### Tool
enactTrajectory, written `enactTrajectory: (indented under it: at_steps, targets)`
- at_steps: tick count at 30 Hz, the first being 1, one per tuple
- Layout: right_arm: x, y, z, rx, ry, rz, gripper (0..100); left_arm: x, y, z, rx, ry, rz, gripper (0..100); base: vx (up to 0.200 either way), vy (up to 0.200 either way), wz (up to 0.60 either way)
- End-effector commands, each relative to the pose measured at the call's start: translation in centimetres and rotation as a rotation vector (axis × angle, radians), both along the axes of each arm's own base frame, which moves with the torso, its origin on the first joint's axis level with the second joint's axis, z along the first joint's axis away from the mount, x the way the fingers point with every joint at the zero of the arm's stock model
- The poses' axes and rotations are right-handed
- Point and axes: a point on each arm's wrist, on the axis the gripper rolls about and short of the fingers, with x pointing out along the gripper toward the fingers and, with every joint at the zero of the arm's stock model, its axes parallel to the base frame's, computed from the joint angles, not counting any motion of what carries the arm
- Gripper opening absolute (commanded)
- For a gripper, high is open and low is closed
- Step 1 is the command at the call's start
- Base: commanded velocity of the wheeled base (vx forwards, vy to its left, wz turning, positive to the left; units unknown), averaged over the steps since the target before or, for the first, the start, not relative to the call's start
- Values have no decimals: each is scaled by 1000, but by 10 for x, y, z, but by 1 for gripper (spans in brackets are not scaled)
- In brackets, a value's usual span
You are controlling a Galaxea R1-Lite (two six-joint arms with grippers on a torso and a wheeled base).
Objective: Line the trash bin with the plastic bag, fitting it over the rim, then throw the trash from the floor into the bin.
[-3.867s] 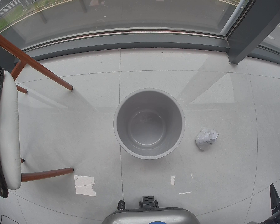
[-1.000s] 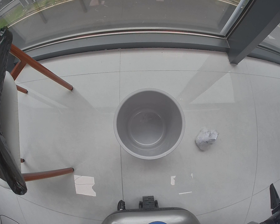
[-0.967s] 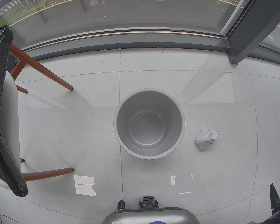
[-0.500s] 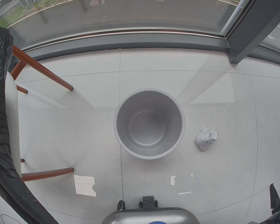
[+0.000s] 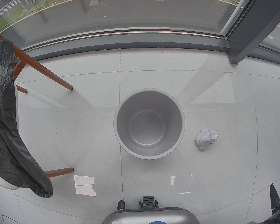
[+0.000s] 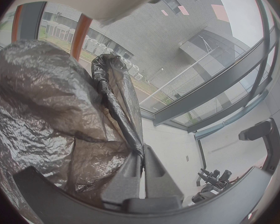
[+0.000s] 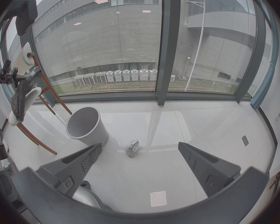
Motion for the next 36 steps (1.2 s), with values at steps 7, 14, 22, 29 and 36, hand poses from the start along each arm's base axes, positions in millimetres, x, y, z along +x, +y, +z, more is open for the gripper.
enactTrajectory:
  at_steps: [7, 14, 22, 29, 36]
  targets:
    - [0, 0, -5, 0, 1, 0, 100, 99, 25, -27, -3, 39, 43, 0, 0, 0, 0]
    - [0, 0, -5, 0, 1, 2, 100, 106, -35, -8, -152, 9, -54, 0, 0, 0, 0]
    - [0, 0, -5, 2, 1, 0, 100, 91, -39, -12, -137, 66, -58, 0, 0, 0, 0]
    - [0, 0, -5, 2, 0, 0, 100, 114, -51, -42, 47, 118, -113, 0, 0, 0, 0]
    - [0, 0, -5, 5, 0, -1, 100, 122, -149, -70, 124, 220, -213, 0, 0, 0, 0]
